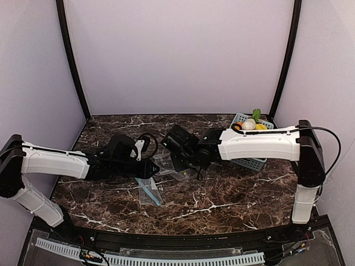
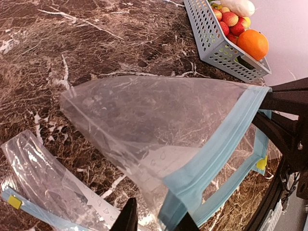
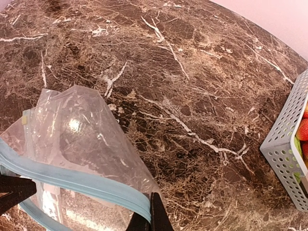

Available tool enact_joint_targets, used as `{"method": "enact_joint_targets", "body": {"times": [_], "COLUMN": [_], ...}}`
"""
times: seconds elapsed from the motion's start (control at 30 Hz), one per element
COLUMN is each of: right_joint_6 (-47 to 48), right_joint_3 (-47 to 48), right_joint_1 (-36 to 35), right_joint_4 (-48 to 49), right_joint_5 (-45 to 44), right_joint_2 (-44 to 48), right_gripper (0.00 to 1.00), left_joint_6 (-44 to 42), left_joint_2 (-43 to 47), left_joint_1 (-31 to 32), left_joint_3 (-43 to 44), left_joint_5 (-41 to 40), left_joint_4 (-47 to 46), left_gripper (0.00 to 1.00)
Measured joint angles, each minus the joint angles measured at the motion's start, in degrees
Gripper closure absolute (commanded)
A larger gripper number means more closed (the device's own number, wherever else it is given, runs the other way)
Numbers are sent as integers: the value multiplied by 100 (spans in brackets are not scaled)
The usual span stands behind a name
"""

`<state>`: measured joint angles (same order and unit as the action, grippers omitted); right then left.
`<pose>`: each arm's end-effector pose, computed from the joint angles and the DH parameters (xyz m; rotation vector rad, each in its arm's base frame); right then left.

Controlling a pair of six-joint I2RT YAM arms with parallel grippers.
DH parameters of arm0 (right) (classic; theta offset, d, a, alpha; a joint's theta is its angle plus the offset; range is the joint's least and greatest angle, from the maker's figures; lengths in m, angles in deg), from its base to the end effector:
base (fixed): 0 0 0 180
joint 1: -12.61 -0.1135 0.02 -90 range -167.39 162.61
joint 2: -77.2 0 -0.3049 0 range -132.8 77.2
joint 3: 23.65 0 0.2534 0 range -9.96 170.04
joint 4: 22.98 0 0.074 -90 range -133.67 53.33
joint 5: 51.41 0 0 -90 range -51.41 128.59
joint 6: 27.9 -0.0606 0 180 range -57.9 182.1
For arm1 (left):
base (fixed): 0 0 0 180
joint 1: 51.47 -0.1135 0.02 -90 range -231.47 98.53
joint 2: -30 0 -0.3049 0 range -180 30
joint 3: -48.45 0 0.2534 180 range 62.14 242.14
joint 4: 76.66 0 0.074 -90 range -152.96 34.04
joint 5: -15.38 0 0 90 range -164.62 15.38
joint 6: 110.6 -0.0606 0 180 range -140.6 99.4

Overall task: Place the food in the zip-top bag and seal the zipper
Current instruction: Adjust the zipper food storage bag at the center of the board.

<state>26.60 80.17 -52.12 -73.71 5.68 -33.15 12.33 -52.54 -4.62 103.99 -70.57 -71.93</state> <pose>0.2199 0.3887 0.2655 -0.3953 2.3230 0.0845 0.2161 -0.2368 0.2301 0.3177 2.2353 -0.8681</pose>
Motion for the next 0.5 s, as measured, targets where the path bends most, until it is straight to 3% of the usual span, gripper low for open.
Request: {"method": "enact_joint_targets", "body": {"times": [0.03, 0.13, 0.23, 0.37, 0.5], "right_joint_6": [127, 570, 975, 1296, 1462], "right_joint_3": [-57, -413, -686, -723, -723], "right_joint_1": [2, 0, -15, -50, -66], "right_joint_4": [74, 450, 688, 879, 960], "right_joint_5": [35, 299, 564, 785, 918], "right_joint_2": [37, 260, 466, 514, 511], "right_gripper": [100, 100, 100, 100, 100], "left_joint_6": [-68, -332, -581, -918, -1290], "left_joint_2": [42, 227, 420, 702, 791], "left_joint_1": [-2, -2, -2, -2, -2], "left_joint_3": [0, 20, 153, 516, 999], "left_joint_5": [-4, -50, -142, -232, -385], "left_joint_4": [59, 345, 715, 1189, 1742], "left_gripper": [63, 34, 14, 2, 1]}}
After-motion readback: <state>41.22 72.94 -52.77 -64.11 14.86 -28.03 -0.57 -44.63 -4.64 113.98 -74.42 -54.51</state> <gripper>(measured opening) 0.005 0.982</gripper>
